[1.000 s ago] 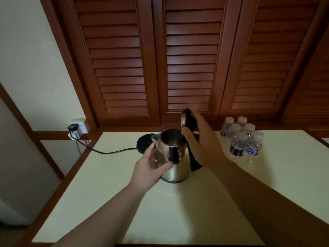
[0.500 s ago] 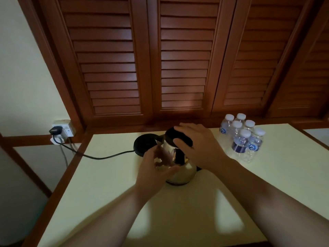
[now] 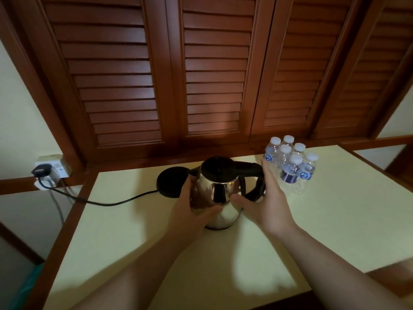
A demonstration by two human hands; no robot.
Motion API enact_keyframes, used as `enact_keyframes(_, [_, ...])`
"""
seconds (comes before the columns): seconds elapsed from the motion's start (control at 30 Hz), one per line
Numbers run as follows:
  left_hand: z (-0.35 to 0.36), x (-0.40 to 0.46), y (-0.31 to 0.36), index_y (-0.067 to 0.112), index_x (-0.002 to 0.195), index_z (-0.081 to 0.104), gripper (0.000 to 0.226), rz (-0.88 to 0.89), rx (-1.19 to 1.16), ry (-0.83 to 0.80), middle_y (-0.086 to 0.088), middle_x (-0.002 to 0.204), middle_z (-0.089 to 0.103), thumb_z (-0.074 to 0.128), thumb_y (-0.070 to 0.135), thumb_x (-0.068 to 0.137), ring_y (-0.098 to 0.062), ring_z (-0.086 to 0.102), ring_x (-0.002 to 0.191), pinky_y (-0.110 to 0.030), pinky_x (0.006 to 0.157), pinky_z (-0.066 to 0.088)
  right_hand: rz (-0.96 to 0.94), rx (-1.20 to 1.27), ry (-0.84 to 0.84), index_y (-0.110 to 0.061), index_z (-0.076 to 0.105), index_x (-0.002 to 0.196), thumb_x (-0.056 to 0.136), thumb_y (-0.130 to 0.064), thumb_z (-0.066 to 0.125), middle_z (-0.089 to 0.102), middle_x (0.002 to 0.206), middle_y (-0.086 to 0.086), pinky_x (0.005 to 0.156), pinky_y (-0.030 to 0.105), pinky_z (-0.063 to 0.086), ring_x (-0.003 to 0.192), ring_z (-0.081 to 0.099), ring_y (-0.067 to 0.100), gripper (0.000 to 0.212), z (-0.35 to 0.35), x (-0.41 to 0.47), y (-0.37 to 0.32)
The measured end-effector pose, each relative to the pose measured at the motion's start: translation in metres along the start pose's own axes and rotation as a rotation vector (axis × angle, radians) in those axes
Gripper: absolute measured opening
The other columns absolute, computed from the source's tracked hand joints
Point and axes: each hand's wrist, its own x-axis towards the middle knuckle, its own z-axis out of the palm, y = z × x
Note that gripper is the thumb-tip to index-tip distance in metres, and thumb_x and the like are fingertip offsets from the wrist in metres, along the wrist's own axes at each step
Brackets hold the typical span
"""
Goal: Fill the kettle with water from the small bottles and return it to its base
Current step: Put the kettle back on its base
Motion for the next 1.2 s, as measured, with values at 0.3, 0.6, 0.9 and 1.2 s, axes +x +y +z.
enact_keyframes(0.3, [-0.004,0.008,0.004,0.036,0.157,0.031,0.11,0.005,-0.017,0.062,0.015,0.137,0.065,0.092,0.05,0.067,-0.012,0.061,0.129,-0.049,0.106,0.053,-0.008,0.146,0.003,-0.034,0.019,0.164,0.064,-0.049,0.095,0.052,0.141,-0.022,0.099,0.017,0.038,0.123,0.043,-0.014,0.127,0.01,0.015,0.002])
enact_keyframes(0.6, [-0.054,0.04,0.029,0.034,0.148,0.041,0.089,0.141,0.094,0.178,0.002,0.117,0.072,0.089,0.038,0.074,-0.025,0.07,0.108,-0.058,0.091,0.056,-0.087,0.186,-0.079,-0.035,0.016,0.164,0.063,-0.064,0.089,0.039,0.161,-0.01,0.112,0.034,0.041,0.142,0.037,0.006,0.128,0.042,0.068,-0.03])
enact_keyframes(0.9, [-0.103,0.079,0.026,0.034,0.133,0.051,0.069,0.162,0.139,0.24,0.009,0.116,0.072,0.09,0.017,0.079,-0.012,0.07,0.11,-0.04,0.096,0.057,-0.169,0.219,-0.127,-0.037,0.032,0.154,0.07,-0.047,0.092,0.041,0.138,-0.023,0.11,0.031,0.036,0.134,0.038,0.005,0.104,0.096,0.122,-0.055])
enact_keyframes(1.2, [-0.108,0.101,0.009,0.032,0.139,0.05,0.078,0.115,0.128,0.255,-0.003,0.116,0.071,0.09,0.027,0.072,-0.028,0.07,0.108,-0.061,0.09,0.056,-0.119,0.241,-0.14,-0.039,0.039,0.149,0.063,-0.063,0.09,0.053,0.144,-0.011,0.114,0.046,0.046,0.137,0.047,0.014,0.103,0.115,0.14,-0.047])
